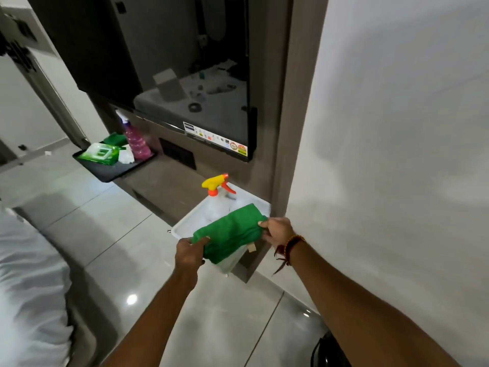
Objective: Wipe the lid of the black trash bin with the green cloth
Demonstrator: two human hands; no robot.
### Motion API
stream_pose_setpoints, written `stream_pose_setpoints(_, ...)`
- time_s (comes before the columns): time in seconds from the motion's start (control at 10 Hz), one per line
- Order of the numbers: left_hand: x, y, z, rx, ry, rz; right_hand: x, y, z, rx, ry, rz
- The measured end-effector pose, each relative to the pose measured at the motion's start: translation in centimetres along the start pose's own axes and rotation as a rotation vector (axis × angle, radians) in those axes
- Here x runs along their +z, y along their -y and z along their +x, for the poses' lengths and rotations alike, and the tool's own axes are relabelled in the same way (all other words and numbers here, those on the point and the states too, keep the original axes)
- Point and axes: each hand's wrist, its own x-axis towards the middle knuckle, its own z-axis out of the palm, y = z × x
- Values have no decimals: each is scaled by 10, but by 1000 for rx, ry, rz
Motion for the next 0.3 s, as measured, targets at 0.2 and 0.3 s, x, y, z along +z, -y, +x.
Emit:
stream_pose_setpoints(0.2,19,5,28,81,48,624,21,12,26,-57,-24,-420)
stream_pose_setpoints(0.3,22,12,17,264,-54,958,21,2,21,-89,-42,-517)
